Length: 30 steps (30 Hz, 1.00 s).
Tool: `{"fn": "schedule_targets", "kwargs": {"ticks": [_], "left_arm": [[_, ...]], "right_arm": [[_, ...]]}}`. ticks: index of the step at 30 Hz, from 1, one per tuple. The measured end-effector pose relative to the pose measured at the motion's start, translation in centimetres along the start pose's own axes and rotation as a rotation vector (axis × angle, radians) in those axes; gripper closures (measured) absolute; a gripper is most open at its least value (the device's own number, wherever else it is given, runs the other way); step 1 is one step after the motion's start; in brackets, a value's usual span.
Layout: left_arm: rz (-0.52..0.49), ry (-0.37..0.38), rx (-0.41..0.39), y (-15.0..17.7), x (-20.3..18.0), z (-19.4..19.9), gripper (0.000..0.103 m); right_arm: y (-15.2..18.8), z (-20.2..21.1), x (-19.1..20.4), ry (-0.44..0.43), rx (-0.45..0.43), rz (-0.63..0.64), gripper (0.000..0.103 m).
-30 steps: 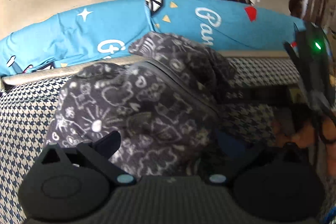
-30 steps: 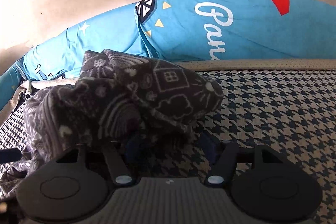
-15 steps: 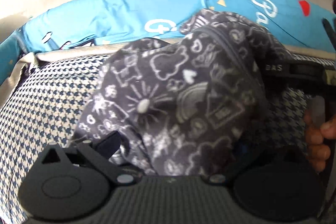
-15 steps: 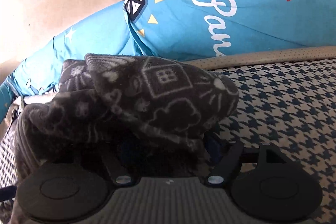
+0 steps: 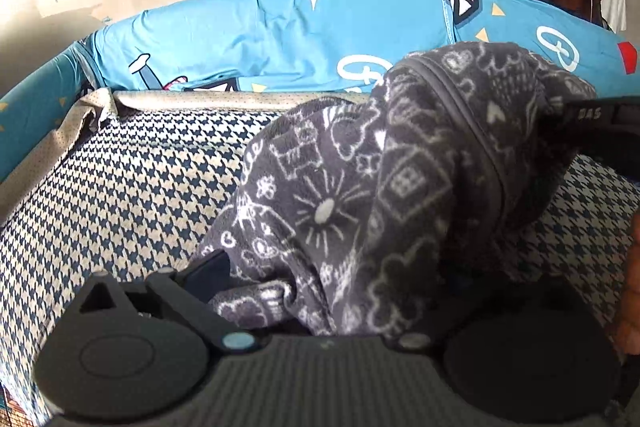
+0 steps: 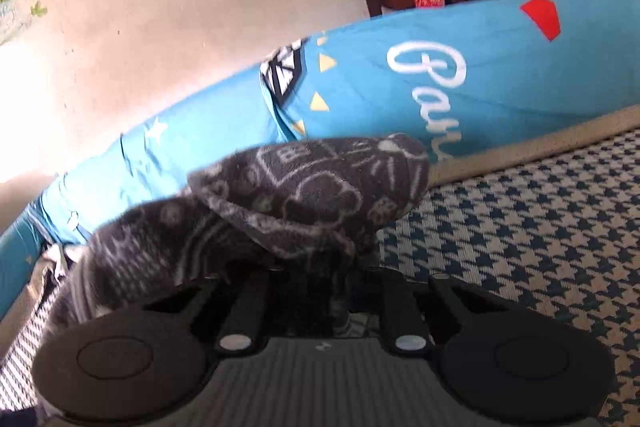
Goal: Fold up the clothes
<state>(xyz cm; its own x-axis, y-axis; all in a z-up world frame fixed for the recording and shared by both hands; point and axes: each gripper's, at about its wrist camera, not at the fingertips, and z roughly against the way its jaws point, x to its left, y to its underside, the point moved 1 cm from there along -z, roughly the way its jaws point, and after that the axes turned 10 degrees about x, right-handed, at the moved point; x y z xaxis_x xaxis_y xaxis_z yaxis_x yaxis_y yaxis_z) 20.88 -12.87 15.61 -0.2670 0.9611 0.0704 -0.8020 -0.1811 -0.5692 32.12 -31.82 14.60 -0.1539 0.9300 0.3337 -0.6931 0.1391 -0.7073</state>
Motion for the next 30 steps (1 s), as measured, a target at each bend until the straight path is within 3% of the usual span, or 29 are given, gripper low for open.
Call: {"fn": "schedule_targets", "kwargs": {"ticks": [7,17,24,30], "left_arm": [[0.031,-0.008,-0.058,-0.7,0.9,1.7,0.0],[0.044,0.114,-0.067,-0.9,0.9,4.3,0.0],[0.001,0.181,-0.013,-0.6,-0.1,4.0,0.0],[-0.02,0.152,-0.042,-0.3,-0.5,4.6,0.0]], "right_arm": [[-0.7,5.4,1.2,-0.016,-0.112,-0.026,0.087],[-0.2,15.7,4.3,0.086,-0.293,0.037,0.087],[2.2,18.0,2.0,0.224,-0.244,-0.057,0.086],[5.1,17.8,-0.5,0.253,-0.178,-0.155,0.078]]}}
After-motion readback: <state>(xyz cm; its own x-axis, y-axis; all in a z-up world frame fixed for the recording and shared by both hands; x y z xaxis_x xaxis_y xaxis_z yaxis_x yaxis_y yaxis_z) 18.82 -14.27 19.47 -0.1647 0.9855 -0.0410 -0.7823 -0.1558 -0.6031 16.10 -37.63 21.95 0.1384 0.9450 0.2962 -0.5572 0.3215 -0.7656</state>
